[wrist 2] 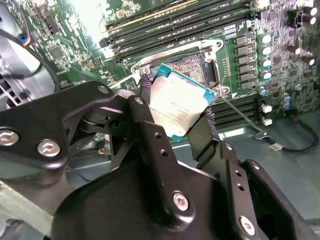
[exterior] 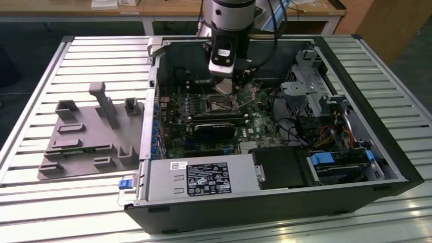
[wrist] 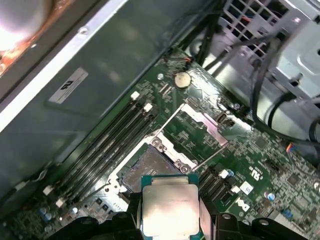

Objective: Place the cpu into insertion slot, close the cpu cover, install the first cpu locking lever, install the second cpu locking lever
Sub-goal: 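Place the cpu into insertion slot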

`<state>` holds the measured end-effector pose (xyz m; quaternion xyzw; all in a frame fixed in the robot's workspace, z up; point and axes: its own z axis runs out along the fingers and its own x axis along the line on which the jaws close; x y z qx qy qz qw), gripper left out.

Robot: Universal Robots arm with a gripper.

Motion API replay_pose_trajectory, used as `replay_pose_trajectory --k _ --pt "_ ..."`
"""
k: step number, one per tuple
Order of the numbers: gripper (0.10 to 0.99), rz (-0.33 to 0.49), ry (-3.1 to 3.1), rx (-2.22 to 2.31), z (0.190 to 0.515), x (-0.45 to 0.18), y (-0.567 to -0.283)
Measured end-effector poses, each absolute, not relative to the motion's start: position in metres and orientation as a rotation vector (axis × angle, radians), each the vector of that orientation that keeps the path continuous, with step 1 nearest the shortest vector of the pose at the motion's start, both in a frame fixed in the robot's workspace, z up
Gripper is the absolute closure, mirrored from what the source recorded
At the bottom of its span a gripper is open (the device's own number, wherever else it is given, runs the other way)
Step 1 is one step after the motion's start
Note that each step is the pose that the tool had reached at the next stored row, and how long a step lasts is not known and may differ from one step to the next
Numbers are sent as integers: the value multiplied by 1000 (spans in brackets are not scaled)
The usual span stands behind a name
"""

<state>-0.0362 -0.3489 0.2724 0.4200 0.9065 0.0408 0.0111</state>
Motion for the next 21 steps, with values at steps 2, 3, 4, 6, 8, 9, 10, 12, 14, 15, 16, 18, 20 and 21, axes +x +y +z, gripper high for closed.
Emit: replay_pose_trajectory --k 2,3,4,6,8,9,10,12,14,15,16,18,20,21 --pt "545 127 2809 1348 272 -36 -349" --pt "545 126 2800 1366 272 -36 -349" --pt "545 126 2790 1385 272 -36 -349" --pt "545 125 2768 1424 272 -36 -349" --pt "545 124 2744 1468 271 -36 -349" --pt "545 123 2731 1490 271 -36 -349" --pt "545 123 2717 1515 271 -36 -349" --pt "545 122 2688 1563 270 -36 -349" --pt "545 121 2659 1609 270 -36 -349" --pt "545 121 2644 1632 269 -36 -349" --pt "545 120 2629 1654 269 -36 -349" --pt "545 119 2600 1697 268 -36 -349" --pt "545 118 2569 1742 267 -36 -349" --pt "545 118 2553 1765 267 -36 -349"
